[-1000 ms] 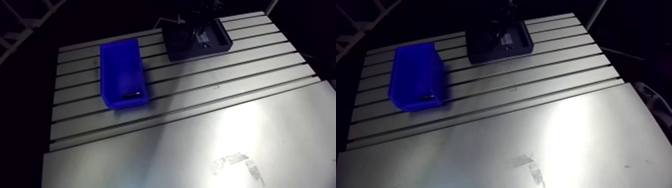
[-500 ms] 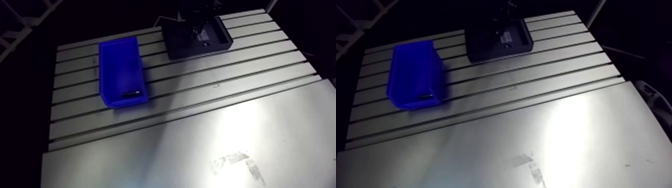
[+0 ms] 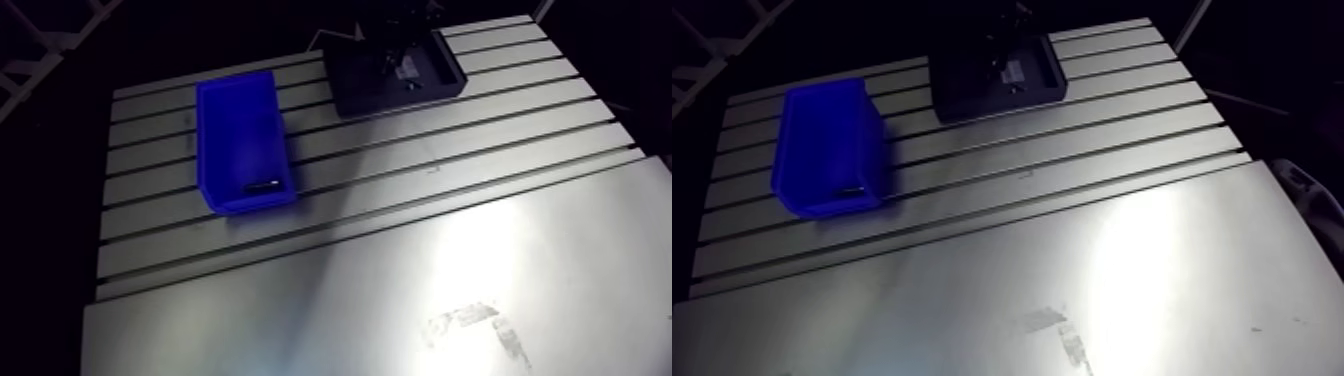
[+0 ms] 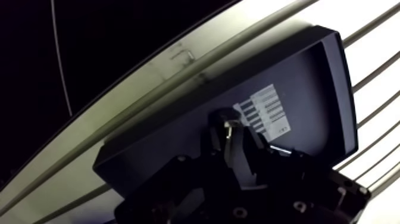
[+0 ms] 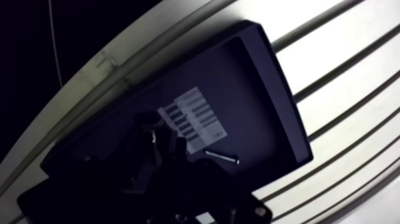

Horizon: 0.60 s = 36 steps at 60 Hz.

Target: Pick up the M10 bolt from the tray and put it into the blue bin.

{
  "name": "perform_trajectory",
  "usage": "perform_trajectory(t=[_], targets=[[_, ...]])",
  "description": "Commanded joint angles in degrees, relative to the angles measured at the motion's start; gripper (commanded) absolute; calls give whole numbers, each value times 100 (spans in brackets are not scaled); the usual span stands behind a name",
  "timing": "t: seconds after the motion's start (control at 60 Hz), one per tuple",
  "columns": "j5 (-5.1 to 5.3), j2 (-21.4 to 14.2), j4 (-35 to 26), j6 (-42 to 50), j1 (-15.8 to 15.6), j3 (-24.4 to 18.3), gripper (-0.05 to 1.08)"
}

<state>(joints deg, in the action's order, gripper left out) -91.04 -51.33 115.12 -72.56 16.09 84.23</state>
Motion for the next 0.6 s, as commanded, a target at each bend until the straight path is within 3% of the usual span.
perform_trajectory(t=[0.017, 0.6], targets=[[3, 5, 7, -52, 0, -8, 68], [3, 14, 16, -60, 0, -8, 75]])
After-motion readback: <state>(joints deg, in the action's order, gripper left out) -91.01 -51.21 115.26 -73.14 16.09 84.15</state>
